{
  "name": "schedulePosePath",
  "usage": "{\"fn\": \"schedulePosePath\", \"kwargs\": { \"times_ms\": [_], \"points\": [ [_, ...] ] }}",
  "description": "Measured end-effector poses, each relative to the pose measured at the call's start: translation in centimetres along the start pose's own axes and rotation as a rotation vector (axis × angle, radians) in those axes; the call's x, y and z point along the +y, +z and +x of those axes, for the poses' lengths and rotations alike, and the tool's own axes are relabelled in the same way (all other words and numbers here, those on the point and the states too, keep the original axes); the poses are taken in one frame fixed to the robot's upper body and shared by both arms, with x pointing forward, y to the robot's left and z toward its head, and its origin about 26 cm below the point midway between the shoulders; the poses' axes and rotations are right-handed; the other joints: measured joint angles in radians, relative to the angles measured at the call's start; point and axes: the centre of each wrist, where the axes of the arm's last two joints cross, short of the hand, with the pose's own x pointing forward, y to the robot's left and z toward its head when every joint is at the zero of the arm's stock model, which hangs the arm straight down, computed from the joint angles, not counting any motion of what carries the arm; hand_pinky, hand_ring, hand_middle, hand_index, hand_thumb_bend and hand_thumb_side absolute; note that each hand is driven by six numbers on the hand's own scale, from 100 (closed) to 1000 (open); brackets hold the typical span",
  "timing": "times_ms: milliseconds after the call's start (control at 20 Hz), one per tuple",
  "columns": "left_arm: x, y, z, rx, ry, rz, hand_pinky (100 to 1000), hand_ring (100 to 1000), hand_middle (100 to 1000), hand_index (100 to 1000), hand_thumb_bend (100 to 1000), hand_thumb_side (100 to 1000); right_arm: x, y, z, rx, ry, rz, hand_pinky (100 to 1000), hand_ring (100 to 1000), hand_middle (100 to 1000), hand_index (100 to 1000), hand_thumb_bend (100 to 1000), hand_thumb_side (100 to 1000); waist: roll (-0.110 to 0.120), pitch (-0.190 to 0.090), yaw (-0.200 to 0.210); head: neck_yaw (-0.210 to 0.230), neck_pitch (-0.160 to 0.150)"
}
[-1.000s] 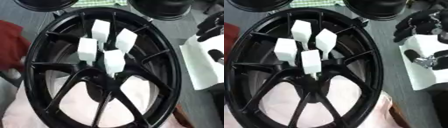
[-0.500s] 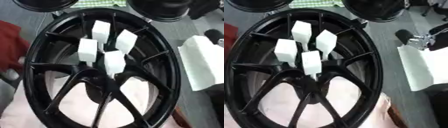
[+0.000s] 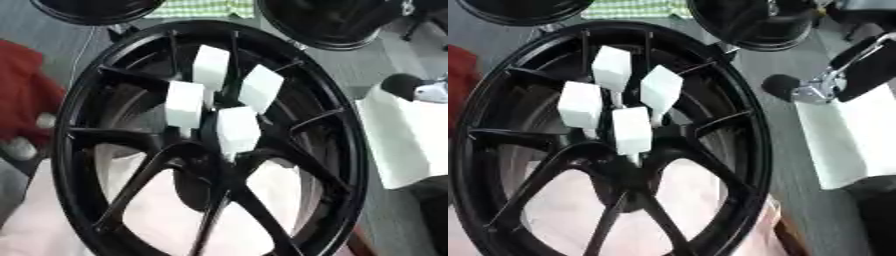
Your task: Pull the pin out of the wheel hub.
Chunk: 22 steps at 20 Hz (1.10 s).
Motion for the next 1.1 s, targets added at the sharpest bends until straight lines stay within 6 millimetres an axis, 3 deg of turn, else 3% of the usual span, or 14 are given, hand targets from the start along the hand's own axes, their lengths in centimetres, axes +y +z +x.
{"fn": "schedulePosePath", "kwargs": {
  "times_ms": [400, 1100],
  "points": [
    [0.0, -0.1, 0.1, -0.001, 0.007, -0.002, 805, 781, 665, 881, 131, 838, 0.1, -1.4, 0.2, -0.011, -0.026, 0.06, 882, 890, 784, 853, 250, 165, -0.01, 0.006, 0.022, -0.019, -0.011],
    [-0.1, -0.4, 0.2, -0.009, 0.011, -0.004, 805, 775, 664, 880, 131, 846, 0.3, -3.1, 0.4, -0.017, -0.048, 0.059, 885, 903, 802, 863, 246, 100, -0.014, 0.037, 0.053, -0.066, -0.003]
  ]
}}
